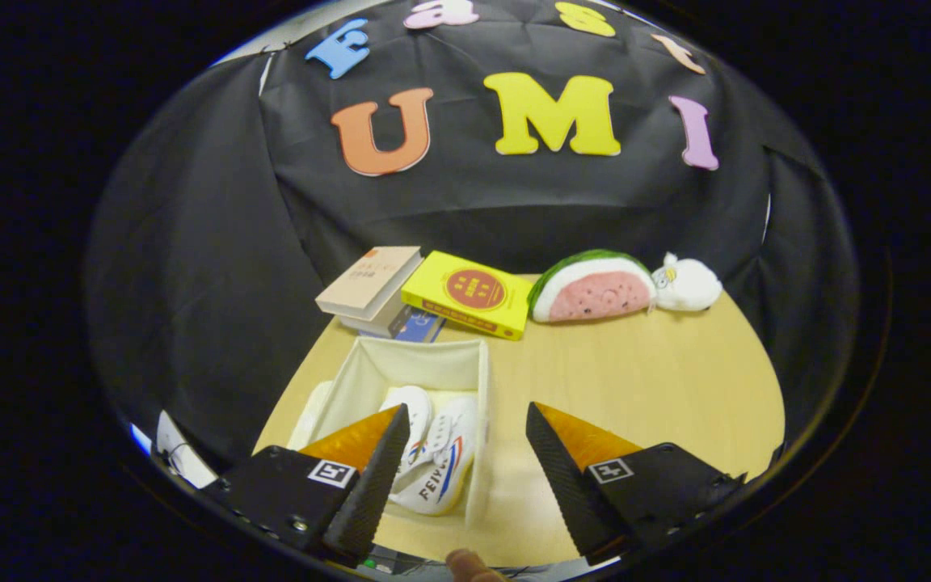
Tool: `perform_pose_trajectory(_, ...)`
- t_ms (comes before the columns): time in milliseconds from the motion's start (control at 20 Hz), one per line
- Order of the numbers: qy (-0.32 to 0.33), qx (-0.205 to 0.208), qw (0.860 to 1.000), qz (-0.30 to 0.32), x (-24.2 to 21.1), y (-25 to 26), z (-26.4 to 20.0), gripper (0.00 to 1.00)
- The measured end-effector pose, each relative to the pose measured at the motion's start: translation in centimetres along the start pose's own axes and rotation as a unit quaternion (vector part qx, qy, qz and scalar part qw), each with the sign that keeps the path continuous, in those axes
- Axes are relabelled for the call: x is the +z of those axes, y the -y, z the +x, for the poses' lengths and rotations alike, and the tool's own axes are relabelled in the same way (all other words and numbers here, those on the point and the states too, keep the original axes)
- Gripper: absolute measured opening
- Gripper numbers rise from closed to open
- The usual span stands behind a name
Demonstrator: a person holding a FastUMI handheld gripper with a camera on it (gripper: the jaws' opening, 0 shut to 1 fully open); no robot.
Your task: Open the storage box then place both shoes into the box .Put the left shoe in first, then the right shoe, with the right side of both shoes facing outward in a uniform manner.
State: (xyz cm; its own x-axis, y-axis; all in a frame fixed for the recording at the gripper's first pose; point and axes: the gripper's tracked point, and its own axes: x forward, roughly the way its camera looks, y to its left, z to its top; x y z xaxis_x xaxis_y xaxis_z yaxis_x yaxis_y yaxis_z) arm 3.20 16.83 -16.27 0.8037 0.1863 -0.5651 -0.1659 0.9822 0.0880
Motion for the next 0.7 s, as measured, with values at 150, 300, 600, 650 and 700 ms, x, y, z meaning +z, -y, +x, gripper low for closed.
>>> perform_pose_trajectory(150, 0.063, -0.037, 0.997, -0.025, 3.8, 3.0, -3.6, 0.9)
perform_pose_trajectory(300, 0.117, -0.083, 0.989, -0.04, 7.0, 5.8, -7.5, 0.96)
perform_pose_trajectory(600, 0.236, -0.129, 0.961, -0.058, 11.8, 8.7, -14.6, 0.96)
perform_pose_trajectory(650, 0.254, -0.135, 0.956, -0.063, 12.3, 8.9, -15.9, 0.96)
perform_pose_trajectory(700, 0.273, -0.14, 0.95, -0.067, 12.6, 9.1, -17.0, 0.96)
